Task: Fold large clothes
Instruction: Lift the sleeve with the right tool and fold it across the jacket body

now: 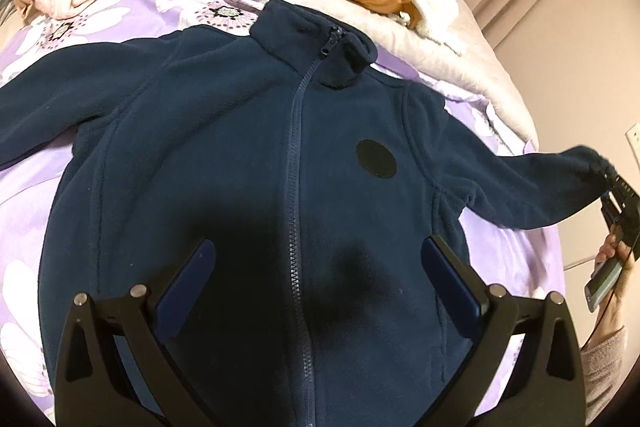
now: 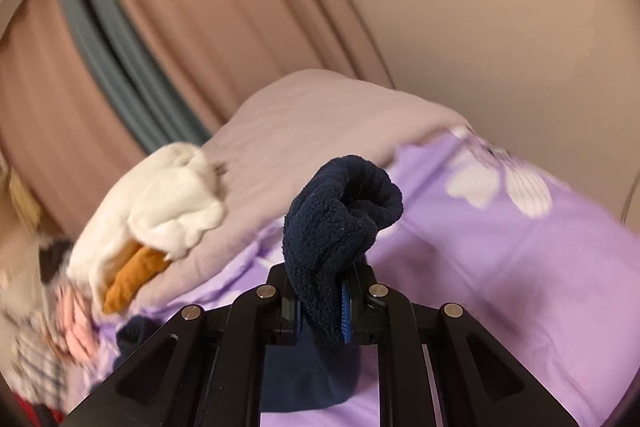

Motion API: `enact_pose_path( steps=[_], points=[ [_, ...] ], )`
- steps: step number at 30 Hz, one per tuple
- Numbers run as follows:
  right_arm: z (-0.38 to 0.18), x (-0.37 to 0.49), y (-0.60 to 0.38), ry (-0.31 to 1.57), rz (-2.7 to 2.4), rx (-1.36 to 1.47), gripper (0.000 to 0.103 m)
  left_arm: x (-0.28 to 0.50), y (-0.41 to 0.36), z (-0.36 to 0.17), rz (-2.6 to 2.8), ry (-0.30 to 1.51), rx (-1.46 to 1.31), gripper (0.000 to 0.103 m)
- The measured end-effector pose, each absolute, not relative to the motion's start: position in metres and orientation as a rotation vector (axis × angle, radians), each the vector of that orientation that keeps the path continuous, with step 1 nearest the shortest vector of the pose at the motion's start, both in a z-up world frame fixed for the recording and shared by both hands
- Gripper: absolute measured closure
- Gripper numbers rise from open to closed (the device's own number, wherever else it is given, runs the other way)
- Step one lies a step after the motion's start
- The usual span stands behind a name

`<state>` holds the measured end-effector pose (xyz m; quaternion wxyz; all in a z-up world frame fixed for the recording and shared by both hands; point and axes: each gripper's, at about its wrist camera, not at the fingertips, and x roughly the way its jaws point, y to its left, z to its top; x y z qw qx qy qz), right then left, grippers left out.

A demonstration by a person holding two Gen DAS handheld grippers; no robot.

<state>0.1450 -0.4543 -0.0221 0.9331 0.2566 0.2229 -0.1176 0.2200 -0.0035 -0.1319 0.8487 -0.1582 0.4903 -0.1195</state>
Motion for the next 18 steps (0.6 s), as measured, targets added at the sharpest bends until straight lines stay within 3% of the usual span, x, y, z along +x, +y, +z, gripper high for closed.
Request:
enact_pose_path(
  steps=[12, 18],
  points=[
    [0.037, 0.205, -0.288, 0.489, -0.058, 0.209, 0.087, 0.195, 0.063, -0.105, -0.196, 0.977, -0.397, 0.0],
    [0.035, 0.235, -0.203, 0.518, 0.028, 0.093, 0.087, 0.187, 0.1, -0.105, -0.163, 0.967, -0.411, 0.0]
  ],
)
